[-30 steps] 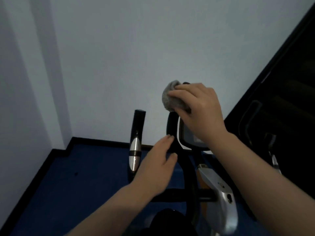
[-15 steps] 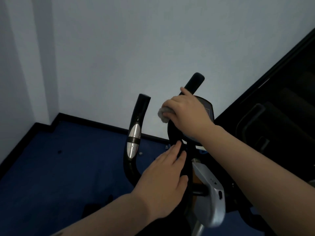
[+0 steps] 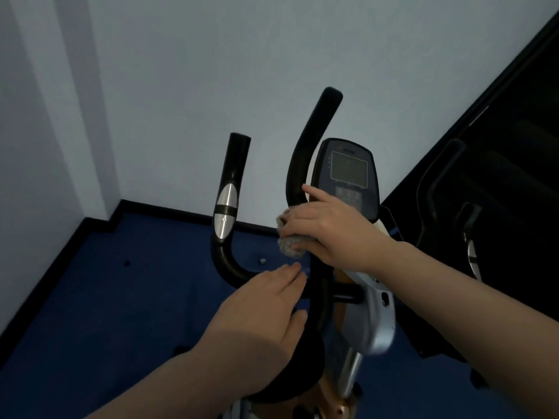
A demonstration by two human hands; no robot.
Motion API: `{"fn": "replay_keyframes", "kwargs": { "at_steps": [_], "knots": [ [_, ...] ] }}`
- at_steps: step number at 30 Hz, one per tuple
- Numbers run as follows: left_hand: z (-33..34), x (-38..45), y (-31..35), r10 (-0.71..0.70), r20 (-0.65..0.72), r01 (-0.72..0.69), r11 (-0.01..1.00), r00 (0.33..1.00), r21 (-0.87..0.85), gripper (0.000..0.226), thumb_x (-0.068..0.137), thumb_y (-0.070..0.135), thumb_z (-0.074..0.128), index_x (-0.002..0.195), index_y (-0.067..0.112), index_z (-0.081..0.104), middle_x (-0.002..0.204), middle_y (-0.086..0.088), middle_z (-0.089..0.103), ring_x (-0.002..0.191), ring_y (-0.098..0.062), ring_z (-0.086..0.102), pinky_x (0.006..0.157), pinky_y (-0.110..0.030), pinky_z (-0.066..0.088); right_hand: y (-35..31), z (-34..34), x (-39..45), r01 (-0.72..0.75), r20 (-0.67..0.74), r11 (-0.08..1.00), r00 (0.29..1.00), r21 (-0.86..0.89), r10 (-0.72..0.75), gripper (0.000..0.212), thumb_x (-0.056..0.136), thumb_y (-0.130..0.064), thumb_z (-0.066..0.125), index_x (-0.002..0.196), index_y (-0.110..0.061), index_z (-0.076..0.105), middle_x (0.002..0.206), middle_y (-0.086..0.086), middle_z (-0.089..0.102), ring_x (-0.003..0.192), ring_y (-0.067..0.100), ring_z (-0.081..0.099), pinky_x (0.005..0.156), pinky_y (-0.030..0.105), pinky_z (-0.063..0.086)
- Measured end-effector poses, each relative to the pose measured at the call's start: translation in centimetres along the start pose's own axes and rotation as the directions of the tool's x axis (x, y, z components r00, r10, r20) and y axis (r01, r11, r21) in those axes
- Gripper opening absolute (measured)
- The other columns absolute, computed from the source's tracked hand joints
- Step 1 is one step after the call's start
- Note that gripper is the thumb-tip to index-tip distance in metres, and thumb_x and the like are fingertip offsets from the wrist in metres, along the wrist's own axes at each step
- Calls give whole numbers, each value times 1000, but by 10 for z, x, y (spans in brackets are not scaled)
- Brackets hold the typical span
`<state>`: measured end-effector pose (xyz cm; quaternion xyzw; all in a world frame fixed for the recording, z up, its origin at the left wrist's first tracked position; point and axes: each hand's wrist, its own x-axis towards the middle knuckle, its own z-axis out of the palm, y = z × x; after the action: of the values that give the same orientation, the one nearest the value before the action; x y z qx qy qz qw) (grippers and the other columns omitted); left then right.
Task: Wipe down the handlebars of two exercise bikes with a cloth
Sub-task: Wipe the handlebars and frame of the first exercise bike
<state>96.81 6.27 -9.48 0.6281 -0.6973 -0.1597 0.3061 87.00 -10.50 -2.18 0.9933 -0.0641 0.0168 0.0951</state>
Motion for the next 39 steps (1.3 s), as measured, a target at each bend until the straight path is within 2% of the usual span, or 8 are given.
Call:
{"fn": "replay_keyframes", "kwargs": {
  "at_steps": [9,19,21,24,27,30,35,39],
  "knots": [
    [2,-18,1,-23,-47,27,996,999,90,55,97,49,21,149,33,12,156,21,11,134,14,-4,102,-5,-17,-32,16,-47,-182,-63,981,981,62,185,20,92,-32,54,106,-25,67,103,-12,69,100,8,63,106,31,28],
    [-3,-25,-6,-25,-54,22,998,998,-58,47,95,48,31,142,39,30,149,27,21,133,17,2,114,-12,4,-95,40,-64,-507,-270,800,760,322,591,26,87,-29,62,112,-26,67,114,-11,69,105,5,61,90,29,38],
    [-6,-24,-5,-24,-55,18,994,998,-107,42,95,43,37,136,43,32,147,23,31,139,6,18,117,-27,20,-102,41,-66,-517,-236,643,645,565,727,25,89,-26,63,113,-27,67,110,-12,70,102,5,61,90,31,45],
    [-6,-21,-5,6,-38,-10,994,999,-105,49,96,44,37,141,45,20,151,25,22,141,7,8,118,-21,7,-115,34,-66,-217,-56,131,320,967,946,20,92,-21,60,102,-36,70,98,-9,73,95,7,67,82,25,52],
    [-6,-14,-6,62,11,-61,996,998,-58,58,94,49,33,148,40,12,155,27,7,141,11,-4,115,-17,-3,-117,35,-82,-246,-57,41,-57,968,997,14,91,-29,62,99,-37,70,92,-13,73,91,4,67,81,32,55],
    [-9,5,-4,154,58,-154,988,986,1,65,93,52,34,148,39,3,154,26,-6,141,10,-10,114,-17,-9,-108,41,-92,-490,-188,34,-268,871,945,21,88,-37,63,109,-34,67,92,-24,67,106,-5,53,102,44,45],
    [-4,27,-7,180,131,-195,975,975,106,69,93,58,27,141,39,-18,152,21,-22,139,6,-24,111,-19,-17,-99,66,-77,-850,-400,151,-75,504,913,29,87,-30,67,115,-22,68,112,-7,70,112,0,58,120,42,-3],
    [1,27,-12,169,178,-190,976,969,109,65,93,59,21,141,39,-17,153,21,-21,139,6,-24,113,-22,-16,-99,81,-63,-887,-483,189,-43,421,875,23,87,-22,68,109,-15,71,106,0,73,113,14,62,118,48,2]
  ]
}}
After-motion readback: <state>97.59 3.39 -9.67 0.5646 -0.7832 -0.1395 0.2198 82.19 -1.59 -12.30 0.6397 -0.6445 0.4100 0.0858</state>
